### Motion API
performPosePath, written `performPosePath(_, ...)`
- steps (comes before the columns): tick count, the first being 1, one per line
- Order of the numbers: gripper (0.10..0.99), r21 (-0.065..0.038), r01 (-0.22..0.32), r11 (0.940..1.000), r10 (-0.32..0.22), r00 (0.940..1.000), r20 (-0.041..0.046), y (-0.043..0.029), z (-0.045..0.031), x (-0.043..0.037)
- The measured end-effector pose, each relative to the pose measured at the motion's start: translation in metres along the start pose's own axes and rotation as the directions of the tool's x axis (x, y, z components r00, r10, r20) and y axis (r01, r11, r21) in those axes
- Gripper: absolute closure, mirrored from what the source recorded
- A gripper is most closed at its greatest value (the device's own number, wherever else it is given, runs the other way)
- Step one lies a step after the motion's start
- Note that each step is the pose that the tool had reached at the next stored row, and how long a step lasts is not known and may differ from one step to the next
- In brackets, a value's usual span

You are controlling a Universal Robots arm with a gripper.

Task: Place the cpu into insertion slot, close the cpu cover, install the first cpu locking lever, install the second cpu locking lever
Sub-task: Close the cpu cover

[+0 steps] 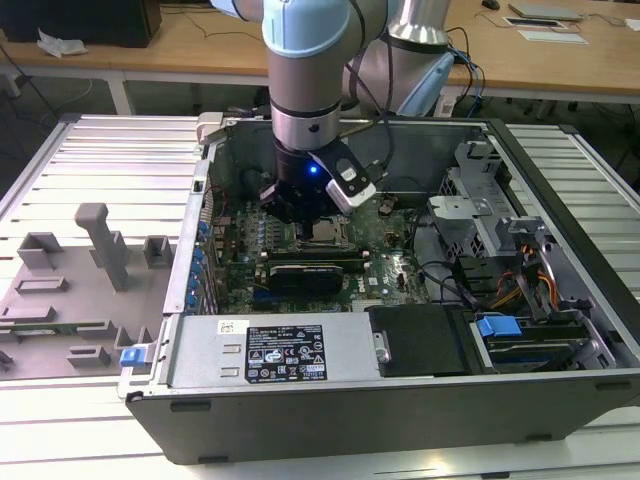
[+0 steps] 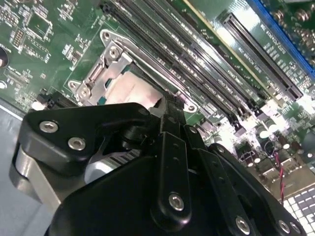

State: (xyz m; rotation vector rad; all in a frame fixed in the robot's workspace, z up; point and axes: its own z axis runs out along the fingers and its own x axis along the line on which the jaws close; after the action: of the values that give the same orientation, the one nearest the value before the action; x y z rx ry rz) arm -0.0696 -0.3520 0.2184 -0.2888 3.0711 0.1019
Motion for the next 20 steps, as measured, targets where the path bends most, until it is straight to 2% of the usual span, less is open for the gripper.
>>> performPosePath(8, 0.980, 0.000, 0.000, 1.0000, 0.000, 1.0000, 0.0000, 0.0016, 0.0039, -0.0007)
performPosePath(11, 0.980, 0.001, -0.031, 0.9995, 0.031, 0.9995, 0.0020, 0.0019, 0.0060, -0.0006)
performPosePath(13, 0.980, -0.001, -0.032, 0.9995, 0.032, 0.9995, 0.0024, 0.0026, 0.0070, -0.0007)
performPosePath(16, 0.980, -0.012, -0.033, 0.9994, 0.033, 0.9995, 0.0041, 0.0027, 0.0085, -0.0006)
performPosePath(20, 0.980, -0.034, -0.034, 0.9988, 0.034, 0.9994, 0.0076, 0.0025, 0.0113, -0.0004)
